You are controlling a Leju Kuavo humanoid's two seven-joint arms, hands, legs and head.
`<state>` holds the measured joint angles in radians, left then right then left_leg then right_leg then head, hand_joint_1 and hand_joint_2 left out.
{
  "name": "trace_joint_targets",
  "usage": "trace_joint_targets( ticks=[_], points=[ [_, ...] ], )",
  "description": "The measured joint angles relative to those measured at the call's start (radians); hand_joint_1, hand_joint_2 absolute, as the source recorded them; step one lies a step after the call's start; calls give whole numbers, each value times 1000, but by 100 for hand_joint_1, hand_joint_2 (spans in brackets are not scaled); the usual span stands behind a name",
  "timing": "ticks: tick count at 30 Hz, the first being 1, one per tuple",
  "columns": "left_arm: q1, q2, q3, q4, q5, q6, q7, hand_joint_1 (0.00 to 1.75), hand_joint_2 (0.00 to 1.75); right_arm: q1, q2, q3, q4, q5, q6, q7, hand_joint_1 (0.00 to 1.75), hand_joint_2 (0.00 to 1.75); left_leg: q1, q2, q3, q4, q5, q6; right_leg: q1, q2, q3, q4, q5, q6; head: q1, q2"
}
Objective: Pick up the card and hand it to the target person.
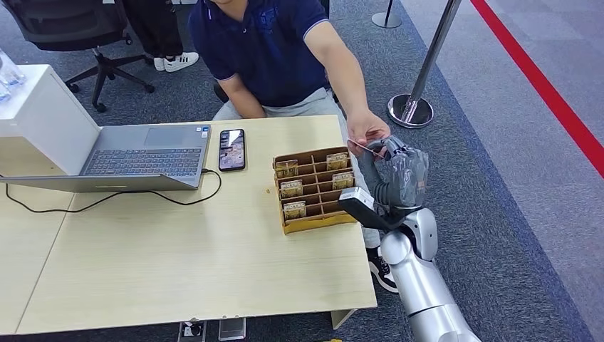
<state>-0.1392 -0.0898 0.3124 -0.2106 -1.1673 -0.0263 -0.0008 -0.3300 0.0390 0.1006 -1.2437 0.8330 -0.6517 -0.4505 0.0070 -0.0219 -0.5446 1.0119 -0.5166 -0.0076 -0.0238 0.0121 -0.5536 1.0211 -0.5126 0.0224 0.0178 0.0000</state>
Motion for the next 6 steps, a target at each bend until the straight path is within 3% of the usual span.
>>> trace_joint_targets(
  ticks=[2, 6],
  points=[
    [0, 1, 1, 0, 9, 3, -3, 0, 0, -10, 1, 6, 14, -1, -1, 7, 0, 175, 0, 0, 0, 0, 0, 0, 0, 0, 0, 0, 0, 0, 0, 0],
    [-1, 1, 3, 0, 16, 16, -12, 0, 0, -23, 1, 10, 31, -5, 2, 20, 0, 175, 0, 0, 0, 0, 0, 0, 0, 0, 0, 0, 0, 0, -1, 0]
  ],
)
